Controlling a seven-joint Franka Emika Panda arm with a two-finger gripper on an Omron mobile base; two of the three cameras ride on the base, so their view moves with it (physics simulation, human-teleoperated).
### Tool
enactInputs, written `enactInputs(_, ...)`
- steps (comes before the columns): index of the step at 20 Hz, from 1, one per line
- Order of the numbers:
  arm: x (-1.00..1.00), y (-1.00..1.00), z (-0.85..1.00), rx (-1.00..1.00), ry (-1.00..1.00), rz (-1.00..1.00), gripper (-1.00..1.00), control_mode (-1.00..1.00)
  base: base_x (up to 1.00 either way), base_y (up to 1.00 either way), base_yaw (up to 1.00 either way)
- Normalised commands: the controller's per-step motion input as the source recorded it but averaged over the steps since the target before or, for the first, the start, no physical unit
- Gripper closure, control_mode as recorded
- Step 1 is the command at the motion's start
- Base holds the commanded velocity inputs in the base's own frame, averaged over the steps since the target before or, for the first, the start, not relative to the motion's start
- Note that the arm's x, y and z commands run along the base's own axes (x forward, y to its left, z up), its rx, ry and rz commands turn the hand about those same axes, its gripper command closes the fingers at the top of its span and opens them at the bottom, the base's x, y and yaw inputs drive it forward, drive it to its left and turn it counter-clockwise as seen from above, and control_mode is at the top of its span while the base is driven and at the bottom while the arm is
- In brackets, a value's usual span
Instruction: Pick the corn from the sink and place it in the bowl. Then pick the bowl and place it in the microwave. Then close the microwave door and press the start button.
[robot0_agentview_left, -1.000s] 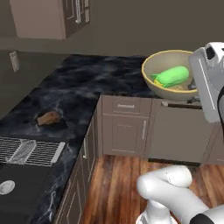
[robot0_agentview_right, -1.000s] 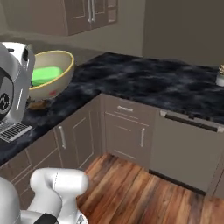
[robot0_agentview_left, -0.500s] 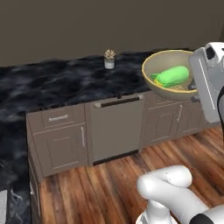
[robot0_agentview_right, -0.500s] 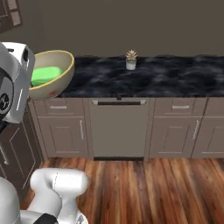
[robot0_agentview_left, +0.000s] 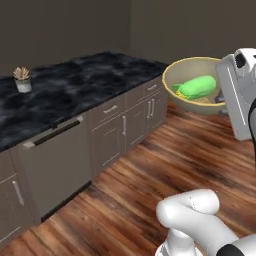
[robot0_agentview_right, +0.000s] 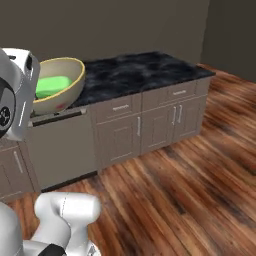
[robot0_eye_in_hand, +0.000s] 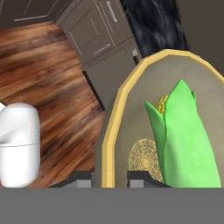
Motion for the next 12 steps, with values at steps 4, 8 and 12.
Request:
enactInputs(4, 0.0, 0.0, 0.0, 0.0, 0.0, 0.0, 1.0, 1.0, 0.0, -0.38, -0.75)
enactInputs(8, 0.0, 0.0, 0.0, 0.0, 0.0, 0.0, 1.0, 1.0, 0.0, -0.44, -0.73)
enactInputs(12, 0.0, 0.0, 0.0, 0.0, 0.0, 0.0, 1.0, 1.0, 0.0, -0.46, -0.7)
